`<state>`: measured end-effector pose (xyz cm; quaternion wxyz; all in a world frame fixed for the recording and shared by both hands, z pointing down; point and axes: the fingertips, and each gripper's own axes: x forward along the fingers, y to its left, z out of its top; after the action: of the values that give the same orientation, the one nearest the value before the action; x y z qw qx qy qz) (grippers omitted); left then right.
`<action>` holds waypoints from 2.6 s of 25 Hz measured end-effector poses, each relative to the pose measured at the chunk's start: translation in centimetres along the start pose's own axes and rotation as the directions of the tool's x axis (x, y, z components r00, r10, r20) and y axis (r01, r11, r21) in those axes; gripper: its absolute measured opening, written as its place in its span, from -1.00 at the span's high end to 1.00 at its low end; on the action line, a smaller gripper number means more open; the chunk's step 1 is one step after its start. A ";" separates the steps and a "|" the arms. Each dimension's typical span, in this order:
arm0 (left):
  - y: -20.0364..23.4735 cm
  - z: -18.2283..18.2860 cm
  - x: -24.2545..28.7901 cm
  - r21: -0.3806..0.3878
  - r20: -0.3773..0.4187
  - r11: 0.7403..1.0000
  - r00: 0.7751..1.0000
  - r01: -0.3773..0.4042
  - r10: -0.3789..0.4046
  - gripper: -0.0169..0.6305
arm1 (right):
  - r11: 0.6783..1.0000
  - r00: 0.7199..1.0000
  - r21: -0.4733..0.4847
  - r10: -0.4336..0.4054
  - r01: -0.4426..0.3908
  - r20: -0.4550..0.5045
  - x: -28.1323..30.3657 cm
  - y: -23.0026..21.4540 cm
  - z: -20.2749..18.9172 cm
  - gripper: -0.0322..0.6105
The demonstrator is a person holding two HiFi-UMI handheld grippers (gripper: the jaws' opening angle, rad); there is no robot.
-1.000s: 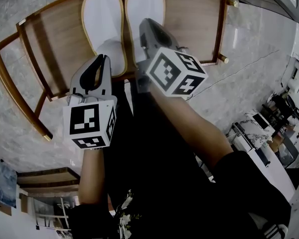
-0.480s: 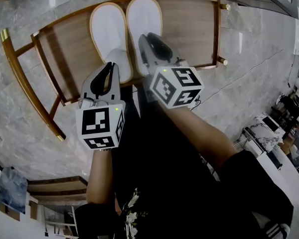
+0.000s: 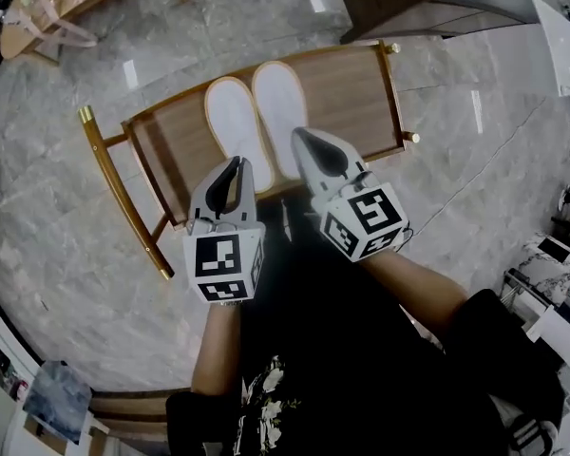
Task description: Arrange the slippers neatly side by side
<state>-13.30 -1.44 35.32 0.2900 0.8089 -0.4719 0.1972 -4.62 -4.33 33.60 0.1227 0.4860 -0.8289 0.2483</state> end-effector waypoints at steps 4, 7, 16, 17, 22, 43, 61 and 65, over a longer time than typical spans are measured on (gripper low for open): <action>-2.5 3.7 -1.9 0.021 0.096 0.999 0.995 0.036 -0.038 0.88 | 0.997 0.999 -0.071 0.007 -0.004 0.034 -2.4 1.4 2.4 0.90; -3.7 7.0 -3.6 0.085 0.172 0.996 0.984 0.032 -0.046 0.88 | 0.992 0.998 -0.130 0.012 -0.003 0.069 -4.0 2.2 4.1 0.90; -4.4 11.9 -10.2 0.163 0.376 0.977 0.924 -0.141 0.071 0.88 | 0.962 0.970 -0.272 0.086 -0.022 0.226 -8.2 3.7 10.1 0.90; -4.6 12.2 -10.8 0.170 0.395 0.972 0.915 -0.162 0.083 0.88 | 0.956 0.965 -0.293 0.106 -0.033 0.239 -8.6 4.1 10.7 0.90; -5.6 13.1 -12.2 0.180 0.439 0.959 0.890 -0.221 0.123 0.88 | 0.921 0.942 -0.379 0.199 -0.086 0.271 -9.6 5.7 13.0 0.90; -10.7 11.8 -14.5 0.091 0.438 0.928 0.852 -0.360 0.288 0.88 | 0.888 0.927 -0.422 0.298 -0.182 0.228 -15.7 3.7 12.0 0.90; -13.4 10.7 -14.4 0.085 0.448 0.915 0.836 -0.394 0.319 0.88 | 0.877 0.918 -0.438 0.322 -0.198 0.232 -18.0 2.4 11.3 0.90; -13.8 10.5 -14.3 0.098 0.446 0.913 0.838 -0.395 0.315 0.88 | 0.883 0.920 -0.426 0.316 -0.196 0.231 -18.2 2.1 11.0 0.90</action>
<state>-7.50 6.29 15.07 0.0628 0.7535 -0.6448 0.1115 3.06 4.24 15.56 0.0593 0.3676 -0.9280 0.0153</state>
